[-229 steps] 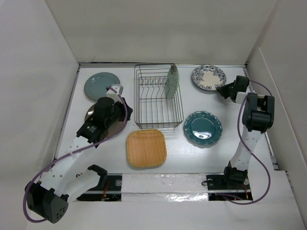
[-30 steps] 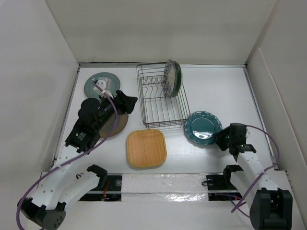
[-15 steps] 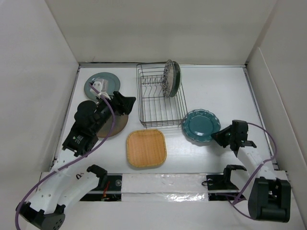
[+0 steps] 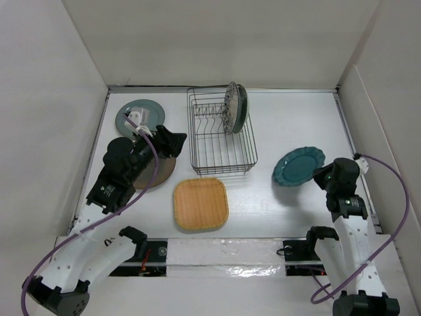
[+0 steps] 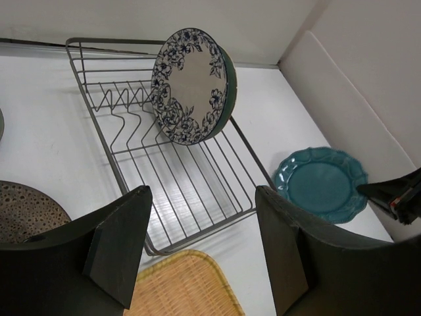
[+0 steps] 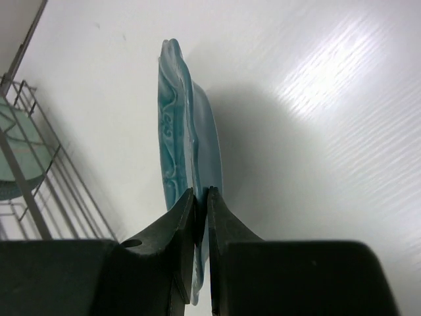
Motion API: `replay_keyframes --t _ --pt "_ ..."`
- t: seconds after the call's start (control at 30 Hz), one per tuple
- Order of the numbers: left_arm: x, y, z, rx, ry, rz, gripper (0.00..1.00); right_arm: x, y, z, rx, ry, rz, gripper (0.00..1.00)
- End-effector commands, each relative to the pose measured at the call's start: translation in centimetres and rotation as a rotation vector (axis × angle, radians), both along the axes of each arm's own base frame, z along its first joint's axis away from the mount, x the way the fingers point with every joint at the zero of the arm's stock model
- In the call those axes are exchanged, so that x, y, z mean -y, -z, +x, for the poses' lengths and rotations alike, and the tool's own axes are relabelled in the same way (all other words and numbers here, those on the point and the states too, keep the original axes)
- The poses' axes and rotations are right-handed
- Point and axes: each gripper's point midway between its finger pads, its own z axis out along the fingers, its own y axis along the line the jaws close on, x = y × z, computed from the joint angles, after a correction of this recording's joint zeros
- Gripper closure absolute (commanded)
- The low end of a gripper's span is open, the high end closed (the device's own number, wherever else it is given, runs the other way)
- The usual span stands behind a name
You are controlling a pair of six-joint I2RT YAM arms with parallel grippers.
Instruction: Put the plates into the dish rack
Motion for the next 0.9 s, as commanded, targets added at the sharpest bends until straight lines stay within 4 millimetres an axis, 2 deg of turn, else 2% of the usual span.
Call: replay_keyframes --t 0.0,0.07,0.1,0.13,0.17,0.2,0.23,0.3,0.33,0.37,0.4,0.43,0.47,0.5,0.53,0.57,0.6,0.63,0.67,0.7,0.77,0.8,0.83,0.87 --pt "0.2 -1.4 0.1 0.043 0.003 -0.016 0.39 2.3 -11.2 2.5 0.315 0.022 -0.2 1.0" --pt "0.1 -1.2 0.2 0.039 -0.003 -0.014 0.39 2.5 -14.2 2.8 0.375 0.019 -0.238 1.0" --pt "0.1 -1.2 0.2 0.039 -0.003 -0.014 0.39 2.4 -17.3 2.7 0.433 0.012 -0.259 1.0" --pt "0.2 -1.2 0.3 0.038 0.0 -0.013 0.39 2.2 -18.6 3.2 0.454 -0.003 -0.261 1.0" --pt "0.2 -1.0 0.4 0.034 0.0 -0.011 0.39 1.5 -21.5 3.6 0.514 -0.039 -0.257 1.0" --pt "0.2 -1.0 0.4 0.034 0.0 -0.011 0.39 1.0 -23.1 3.3 0.551 -0.058 -0.257 1.0" --pt "0.3 -0.8 0.5 0.028 0.0 -0.008 0.39 0.4 -24.3 4.0 0.578 -0.082 -0.249 1.0" --pt "0.3 -0.6 0.6 0.024 -0.003 -0.006 0.4 -1.6 -27.4 4.5 0.655 -0.151 -0.235 1.0" --pt "0.3 -0.4 0.7 0.017 -0.006 -0.002 0.4 -2.4 -30.9 4.3 0.727 -0.171 -0.237 1.0" --pt "0.3 -0.3 0.8 0.013 -0.007 0.0 0.41 -3.3 -31.2 5.9 0.711 -0.198 -0.234 1.0" --pt "0.3 -0.2 0.9 0.009 -0.009 0.002 0.41 -5.4 -32.5 6.4 0.733 -0.253 -0.232 1.0" --pt "0.4 0.0 1.1 0.002 -0.01 0.006 0.41 -6.4 -36.0 6.0 0.799 -0.271 -0.232 1.0" --pt "0.4 0.1 1.1 -0.002 -0.01 0.008 0.42 -7.8 -36.1 7.9 0.775 -0.3 -0.235 1.0" --pt "0.4 0.2 1.1 -0.004 -0.01 0.009 0.43 -8.8 -37.1 8.5 0.782 -0.313 -0.267 1.0" --pt "0.4 0.2 1.1 -0.006 -0.012 0.01 0.44 -11.4 -37.8 8.7 0.781 -0.373 -0.258 1.0" --pt "0.4 0.3 1.2 -0.007 -0.013 0.011 0.45 -12.3 -41.1 8.2 0.84 -0.384 -0.258 1.0" --pt "0.3 0.4 1.2 -0.008 -0.017 0.012 0.46 -14.3 -40.0 10.8 0.787 -0.419 -0.284 1.0" --pt "0.3 0.3 1.2 -0.007 -0.018 0.011 0.46 -16.8 -40.0 11.0 0.773 -0.472 -0.279 1.0" --pt "0.3 0.3 1.2 -0.008 -0.018 0.012 0.47 -17.6 -42.5 10.7 0.815 -0.472 -0.275 1.0" --pt "0.3 0.3 1.3 -0.01 -0.021 0.013 0.47 -19.2 -40.8 13.4 0.753 -0.47 -0.316 1.0" --pt "0.2 0.4 1.4 -0.01 -0.028 0.019 0.48 -21.9 -40.3 14.3 0.712 -0.491 -0.342 1.0" --pt "0.0 0.3 1.4 -0.008 -0.036 0.022 0.48 -21.5 -42.5 14.3 0.74 -0.442 -0.354 1.0" --pt "-0.1 0.3 1.4 -0.009 -0.043 0.024 0.48 -23.5 -39.8 16.6 0.659 -0.461 -0.386 1.0" --pt "-0.4 0.3 1.5 -0.007 -0.06 0.028 0.49 -23.4 -41.4 16.4 0.675 -0.423 -0.389 1.0"
